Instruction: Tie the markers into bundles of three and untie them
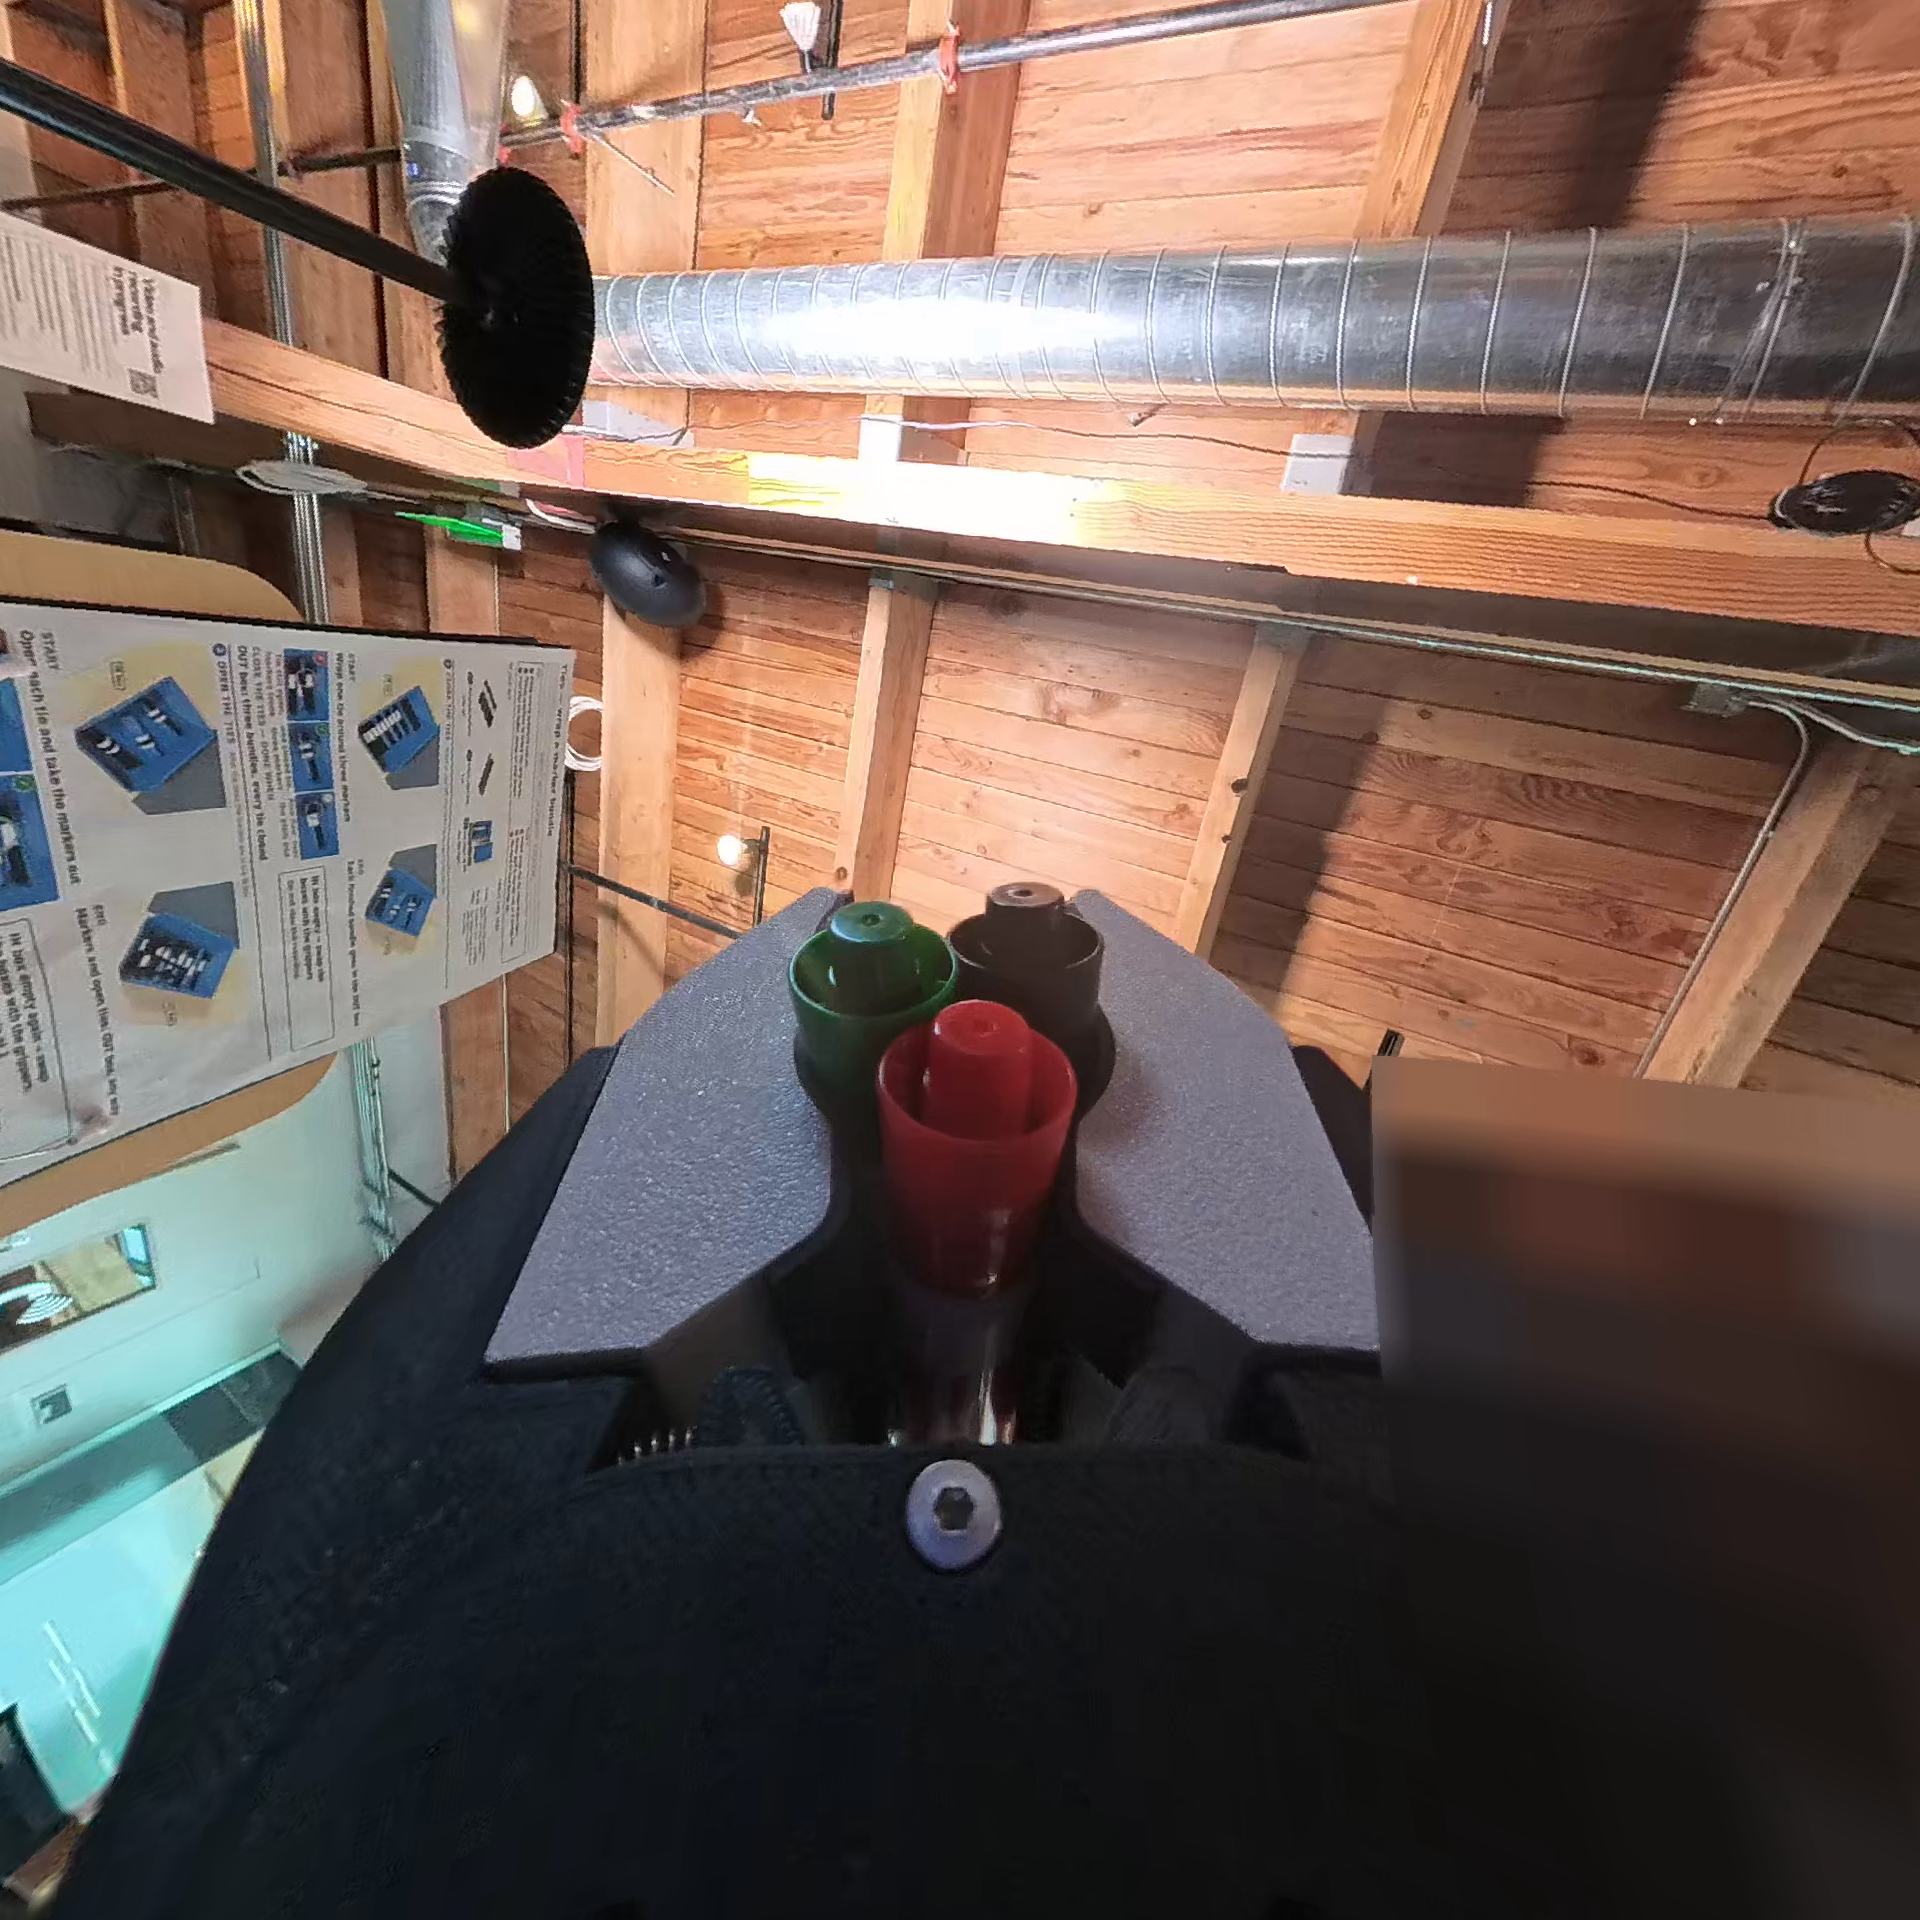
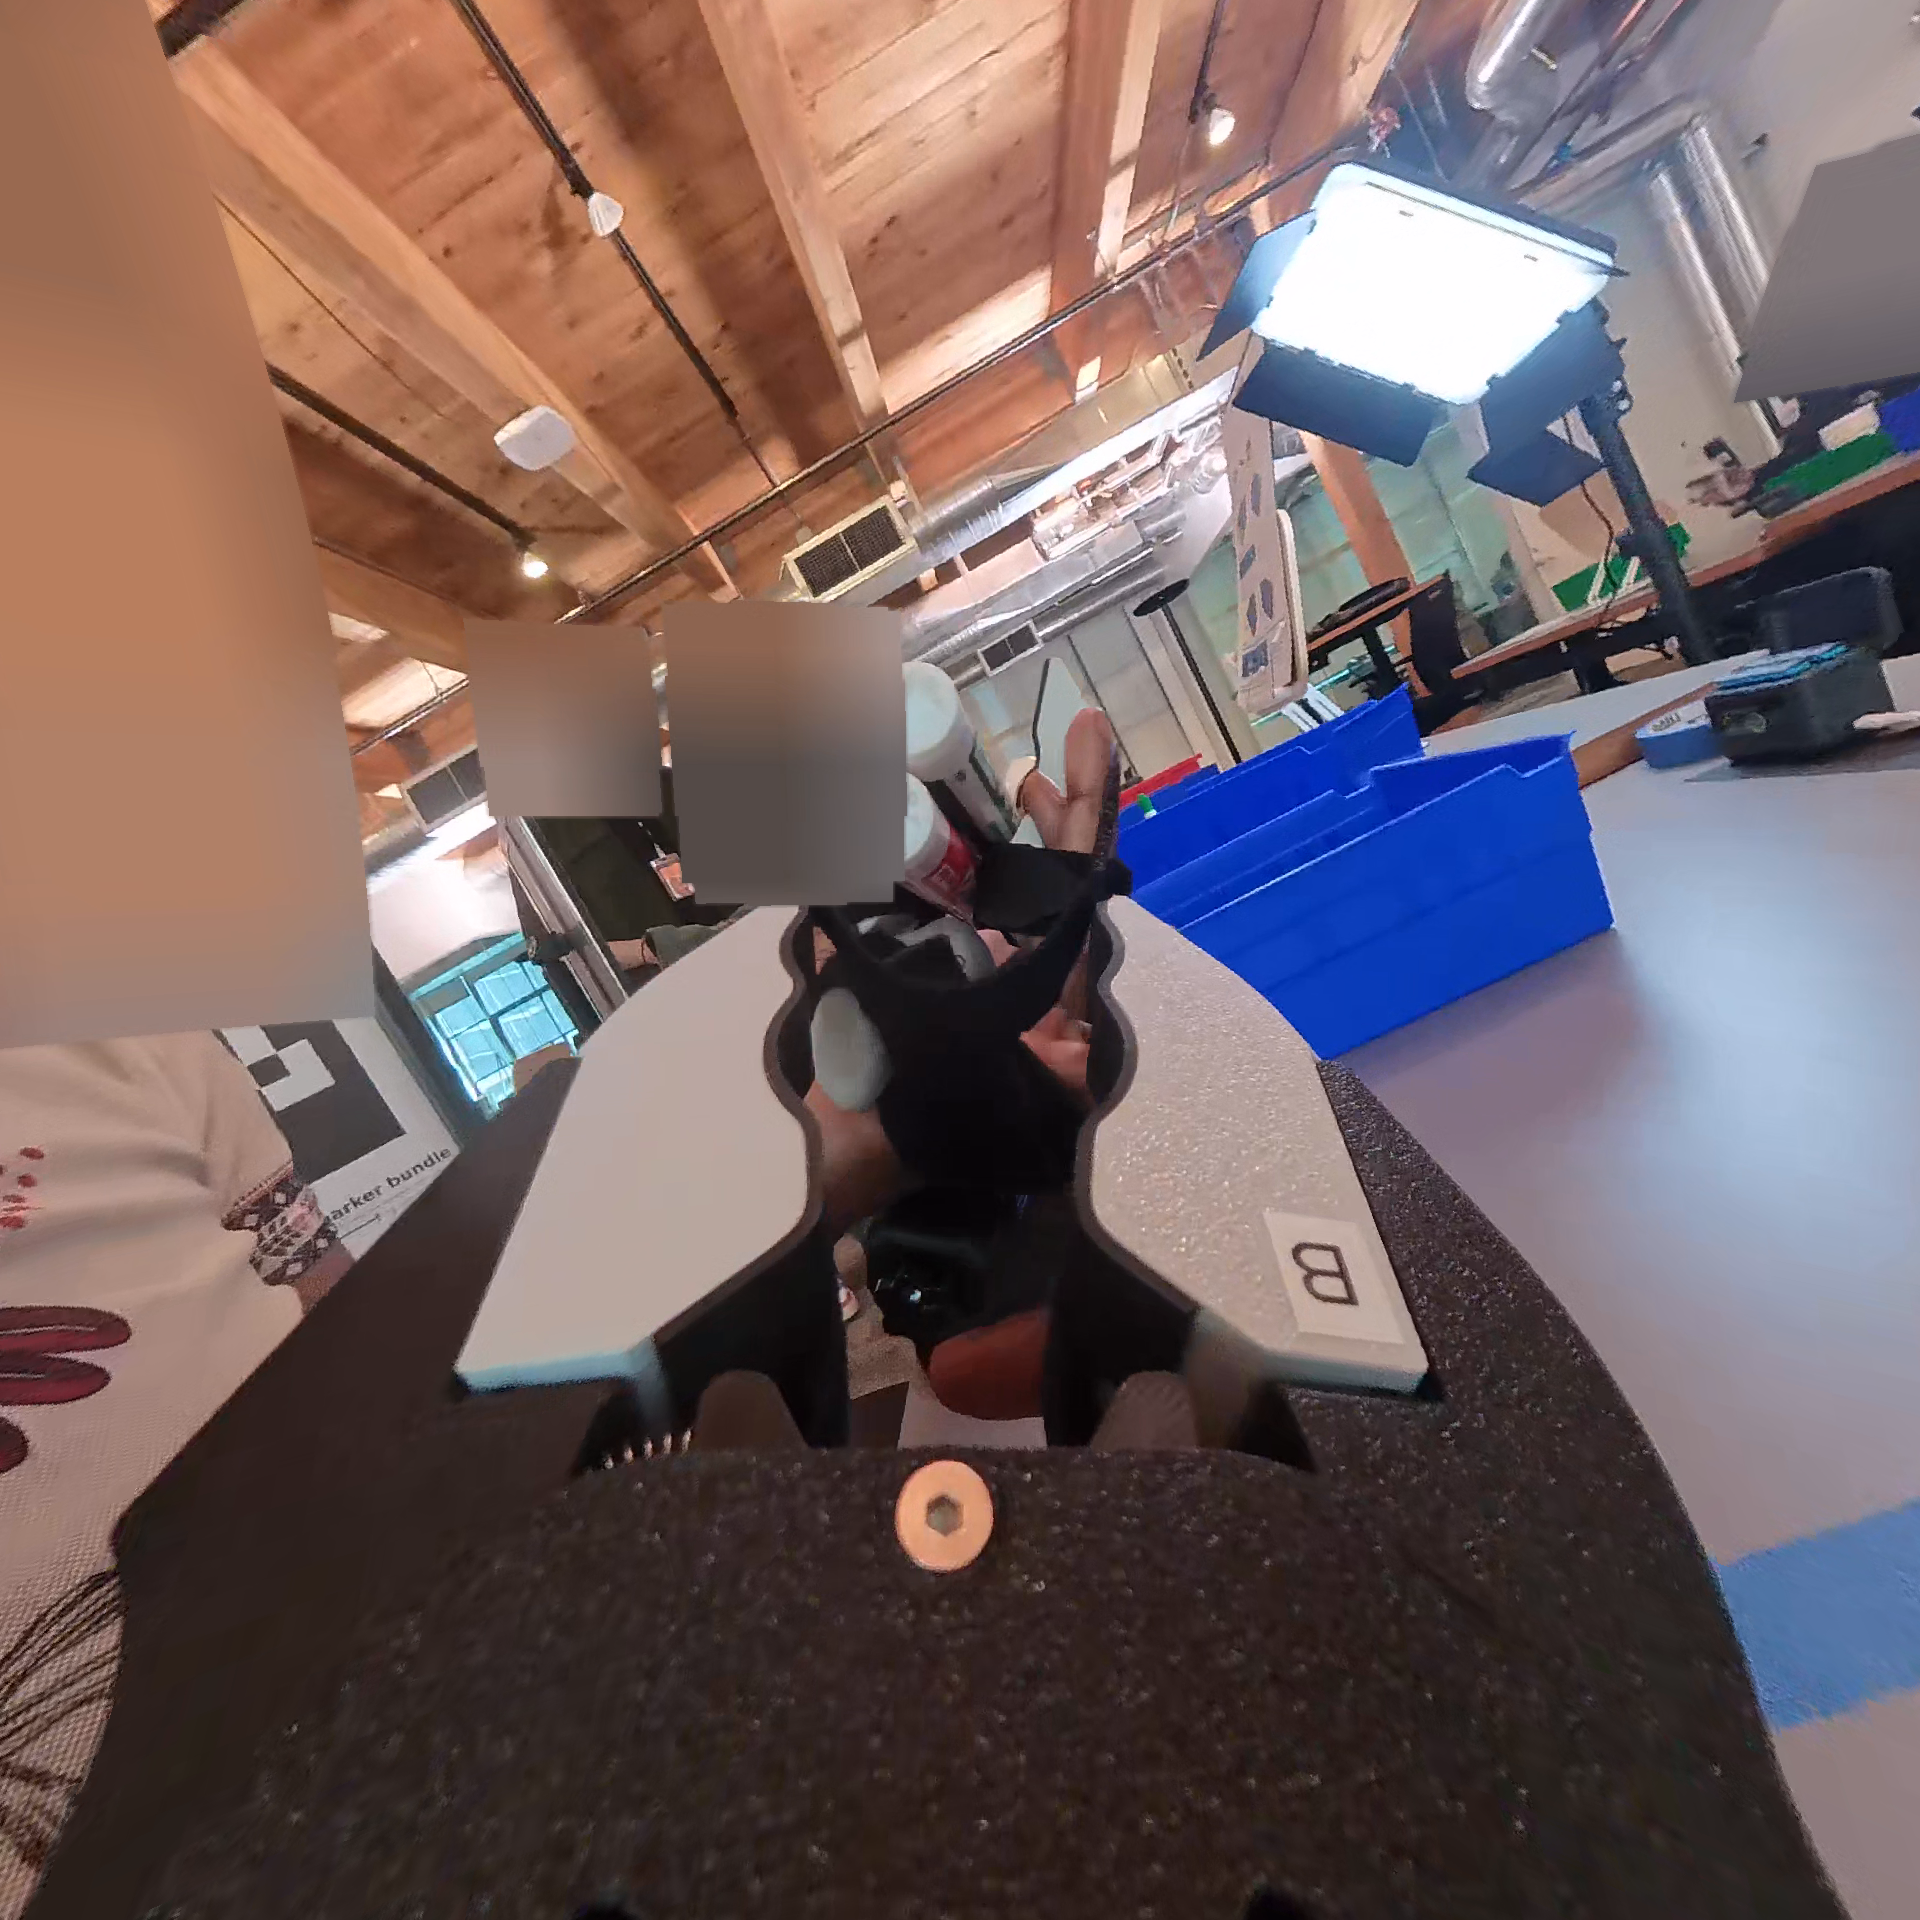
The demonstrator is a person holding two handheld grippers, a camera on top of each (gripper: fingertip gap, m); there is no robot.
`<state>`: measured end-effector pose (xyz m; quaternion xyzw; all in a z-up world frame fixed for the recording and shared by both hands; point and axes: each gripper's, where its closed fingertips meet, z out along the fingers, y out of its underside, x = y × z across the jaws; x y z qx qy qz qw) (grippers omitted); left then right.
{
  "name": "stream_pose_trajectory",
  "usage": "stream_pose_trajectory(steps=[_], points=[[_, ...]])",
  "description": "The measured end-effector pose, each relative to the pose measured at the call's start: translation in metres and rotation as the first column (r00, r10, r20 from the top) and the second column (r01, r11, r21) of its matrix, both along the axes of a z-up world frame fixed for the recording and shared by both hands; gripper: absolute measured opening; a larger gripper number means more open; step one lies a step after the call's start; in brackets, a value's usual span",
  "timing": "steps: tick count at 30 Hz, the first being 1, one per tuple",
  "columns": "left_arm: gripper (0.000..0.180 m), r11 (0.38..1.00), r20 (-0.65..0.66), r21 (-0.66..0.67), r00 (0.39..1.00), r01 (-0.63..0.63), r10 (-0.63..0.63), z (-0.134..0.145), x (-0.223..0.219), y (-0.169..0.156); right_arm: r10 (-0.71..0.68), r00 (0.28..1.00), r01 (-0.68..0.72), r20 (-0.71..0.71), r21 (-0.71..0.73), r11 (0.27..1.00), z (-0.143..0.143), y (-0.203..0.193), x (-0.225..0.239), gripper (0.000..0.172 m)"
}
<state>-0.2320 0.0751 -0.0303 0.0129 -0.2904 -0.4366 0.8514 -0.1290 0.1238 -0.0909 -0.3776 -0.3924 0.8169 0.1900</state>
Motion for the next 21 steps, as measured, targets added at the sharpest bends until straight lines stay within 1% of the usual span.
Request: stream_pose_trajectory(steps=[1,3,5,8,10,12,14,18,21], points=[[0.038,1.0,-0.009,-0.009,1.0,0.001,-0.001,0.001,0.003,0.002,-0.008,1.0,0.008,-0.004,0.011,1.0,0.002,-0.003,-0.001,0.048],[0.038,1.0,-0.023,-0.018,1.0,0.009,-0.01,0.003,0.009,0.006,-0.039,0.999,0.039,0.0,0.067,0.997,0.004,-0.009,-0.004,0.051],[0.038,1.0,-0.039,-0.024,0.999,0.013,-0.014,0.006,0.013,0.008,-0.075,0.997,0.075,0.0,0.14,0.987,0.006,-0.014,-0.008,0.06],[0.038,0.998,-0.079,-0.057,0.997,0.007,-0.012,0.01,0.019,0.011,-0.099,0.995,0.1,-0.014,0.175,0.979,0.013,-0.015,-0.008,0.058],[0.038,0.998,-0.086,-0.063,0.996,0.013,-0.018,0.011,0.019,0.01,-0.11,0.994,0.101,0.023,0.249,0.963,0.007,-0.018,-0.011,0.056],[0.038,0.997,-0.102,-0.072,0.995,0.008,-0.016,0.011,0.02,0.009,-0.107,0.989,0.062,0.102,0.372,0.926,-0.007,-0.025,-0.014,0.063],[0.039,0.996,-0.109,-0.087,0.994,0.011,-0.02,0.008,0.02,0.008,-0.077,0.979,-0.021,0.191,0.467,0.884,-0.015,-0.031,-0.014,0.069],[0.038,0.996,-0.09,-0.092,0.996,-0.002,-0.006,0.002,0.017,0.004,-0.031,0.942,-0.17,0.336,0.551,0.817,-0.025,-0.035,-0.013,0.081],[0.038,0.999,-0.081,-0.038,0.997,-0.011,0.008,0.001,0.012,-0.007,-0.074,0.909,-0.213,0.41,0.609,0.764,-0.032,-0.027,-0.01,0.086]])
